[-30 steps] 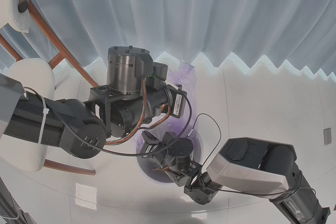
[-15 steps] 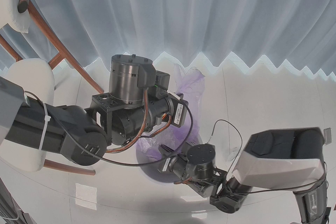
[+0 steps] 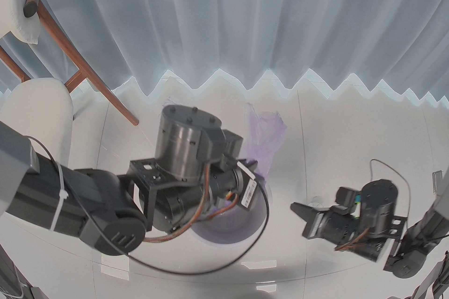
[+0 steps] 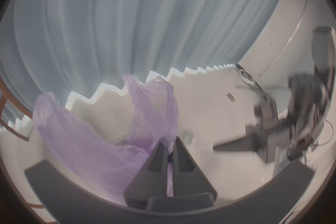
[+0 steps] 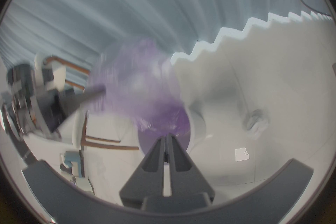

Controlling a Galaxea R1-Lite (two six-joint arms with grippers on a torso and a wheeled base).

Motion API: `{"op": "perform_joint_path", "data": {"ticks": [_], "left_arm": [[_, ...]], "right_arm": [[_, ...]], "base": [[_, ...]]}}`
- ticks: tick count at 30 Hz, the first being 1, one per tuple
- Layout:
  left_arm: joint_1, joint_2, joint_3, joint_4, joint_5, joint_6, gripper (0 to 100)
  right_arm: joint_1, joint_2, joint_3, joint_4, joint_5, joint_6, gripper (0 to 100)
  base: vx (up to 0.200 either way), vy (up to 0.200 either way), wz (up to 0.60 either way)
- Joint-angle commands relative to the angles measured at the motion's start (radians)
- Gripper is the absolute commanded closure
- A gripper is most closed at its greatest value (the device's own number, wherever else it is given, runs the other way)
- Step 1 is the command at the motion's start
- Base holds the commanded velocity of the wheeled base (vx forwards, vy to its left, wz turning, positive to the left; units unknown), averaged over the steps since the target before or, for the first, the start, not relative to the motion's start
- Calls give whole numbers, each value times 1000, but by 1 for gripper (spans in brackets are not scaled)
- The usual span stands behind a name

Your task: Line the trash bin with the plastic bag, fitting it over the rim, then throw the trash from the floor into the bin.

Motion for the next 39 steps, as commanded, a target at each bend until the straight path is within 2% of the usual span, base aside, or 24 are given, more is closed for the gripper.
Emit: {"op": "perform_joint_path", "data": {"ticks": [1,4,6,7,8,9,10,13,17,25,30,39], "left_arm": [[-161,-36,184,-2,-1,5,100],[-173,-39,204,-2,-1,5,100],[-175,-40,241,-2,0,5,100],[-175,-40,243,-4,0,5,100],[-170,-40,244,-2,0,5,100],[-170,-40,244,-2,0,5,100],[-167,-40,246,-2,0,5,100],[-167,-40,246,-1,2,2,100],[-167,-47,253,-1,10,-1,100],[-162,-74,281,-1,31,-4,100],[-156,-77,278,-1,31,-4,100],[-153,-83,278,-1,31,-4,100]], "right_arm": [[-232,-335,-9,177,105,63,100],[-242,-332,-80,218,114,69,100],[-248,-335,-198,389,123,71,100],[-247,-336,-200,396,123,71,100],[-235,-359,-221,478,125,72,0],[-235,-359,-221,478,125,72,0],[-187,-389,-238,567,125,85,0],[-149,-395,-255,677,117,123,0],[-144,-416,-259,774,80,126,0],[-141,-519,-255,979,77,131,0],[-141,-514,-244,995,82,140,0],[-141,-361,-270,973,105,154,0]], "base": [[0,0,0],[0,0,0],[0,0,0],[0,0,0],[0,0,0],[0,0,0],[0,0,0],[0,0,0],[0,0,0],[0,0,0],[0,0,0],[0,0,0]]}}
